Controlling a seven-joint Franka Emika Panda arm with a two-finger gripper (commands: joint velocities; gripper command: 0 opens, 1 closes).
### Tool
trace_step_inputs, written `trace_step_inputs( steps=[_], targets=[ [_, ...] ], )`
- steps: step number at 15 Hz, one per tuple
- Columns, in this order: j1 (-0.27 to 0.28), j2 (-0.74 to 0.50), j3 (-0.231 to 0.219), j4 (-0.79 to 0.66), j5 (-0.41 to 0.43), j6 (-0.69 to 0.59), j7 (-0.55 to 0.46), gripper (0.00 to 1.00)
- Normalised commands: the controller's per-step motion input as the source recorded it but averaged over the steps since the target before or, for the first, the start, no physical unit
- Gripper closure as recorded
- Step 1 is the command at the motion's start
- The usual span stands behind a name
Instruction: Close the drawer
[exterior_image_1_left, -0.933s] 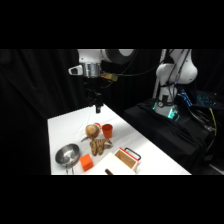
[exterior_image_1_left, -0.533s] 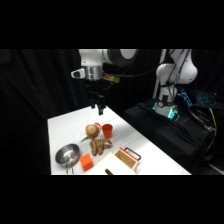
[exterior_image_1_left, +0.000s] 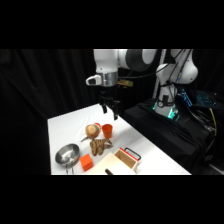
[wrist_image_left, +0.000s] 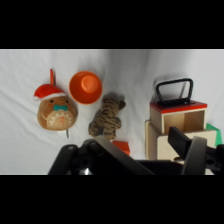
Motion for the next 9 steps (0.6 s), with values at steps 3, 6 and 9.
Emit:
trace_step_inputs(
  steps=[3,6,9],
  targets=[
    [0.094,-0.25,0.057,-0.41,0.116,0.32,-0.02,0.0],
    [0.102,-0.19,0.064,-0.39,0.126,0.36,-0.01,0.0],
    [0.101,-0.13,0.061,-0.36,0.232,0.46,-0.08,0.0]
  ],
)
